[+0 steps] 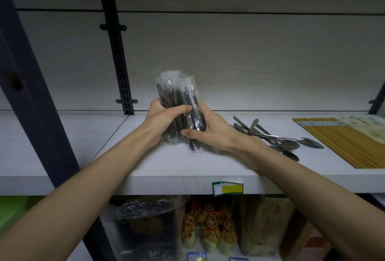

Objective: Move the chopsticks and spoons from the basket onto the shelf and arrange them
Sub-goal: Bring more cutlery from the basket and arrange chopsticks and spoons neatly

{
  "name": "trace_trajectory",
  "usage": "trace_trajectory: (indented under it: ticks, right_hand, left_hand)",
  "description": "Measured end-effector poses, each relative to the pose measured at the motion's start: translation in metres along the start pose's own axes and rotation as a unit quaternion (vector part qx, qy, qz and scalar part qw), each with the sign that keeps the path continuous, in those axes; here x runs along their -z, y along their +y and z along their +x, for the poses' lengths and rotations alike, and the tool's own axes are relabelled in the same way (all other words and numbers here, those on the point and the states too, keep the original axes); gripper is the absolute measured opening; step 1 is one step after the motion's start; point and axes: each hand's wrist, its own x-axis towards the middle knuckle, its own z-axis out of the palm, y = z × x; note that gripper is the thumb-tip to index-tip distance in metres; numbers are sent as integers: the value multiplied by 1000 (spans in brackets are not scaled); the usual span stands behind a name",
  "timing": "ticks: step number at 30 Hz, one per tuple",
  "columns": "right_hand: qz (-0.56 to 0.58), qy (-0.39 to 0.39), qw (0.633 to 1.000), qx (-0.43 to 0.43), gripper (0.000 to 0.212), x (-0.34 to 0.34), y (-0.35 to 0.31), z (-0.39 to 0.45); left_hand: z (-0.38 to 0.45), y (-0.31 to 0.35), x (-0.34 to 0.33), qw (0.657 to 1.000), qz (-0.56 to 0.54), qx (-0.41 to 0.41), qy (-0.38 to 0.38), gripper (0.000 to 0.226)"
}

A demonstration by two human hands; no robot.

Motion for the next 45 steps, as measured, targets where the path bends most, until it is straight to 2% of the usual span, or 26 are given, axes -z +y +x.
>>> trace_trajectory:
  ticks: [5,8,11,13,17,20,23,25,28,32,35,38,42,45]
  right_hand:
    - [-103,-24,994,4,55,2,7,-7]
    - [-100,20,995,-1,46,-2,-2,1]
    - [-97,57,994,-3,53,-1,-13,18]
    - [-101,37,994,-14,61,-5,-13,20]
    - [29,-41,999,-17,66,-9,-9,5]
    - [75,-37,996,-30,62,-4,-5,5]
    - [-9,3,1000,28,41,-10,-5,4]
    - [-56,35,997,51,36,-14,-9,1]
    - [-76,67,993,55,34,-19,-9,0]
    - [-136,37,988,66,45,-26,-6,-4]
    - [-188,34,979,75,42,-25,-11,-3]
    - [-149,14,986,69,42,-27,-16,2]
    - [48,-7,998,41,45,-24,-19,4]
    - [-12,-20,998,51,44,-27,-21,0]
  left_hand:
    - [-4,4,1,1000,-26,-1,-1,29]
    - [-6,15,-4,999,8,-49,-13,38]
    - [-5,23,-6,994,52,-94,-9,52]
    - [-6,20,-6,993,62,-103,14,48]
    - [-7,7,5,994,28,-82,59,30]
    - [-2,3,19,994,25,-86,59,37]
    - [-6,1,20,993,62,-97,12,65]
    - [-10,-1,17,991,70,-110,7,70]
    - [-12,-2,20,992,49,-116,1,63]
    - [-15,-6,27,994,60,-90,-8,44]
    - [-14,-7,31,993,75,-94,12,43]
    - [-17,-5,32,990,77,-107,44,45]
    - [-21,0,38,990,71,-110,48,49]
    - [-23,-4,43,995,67,-73,29,55]
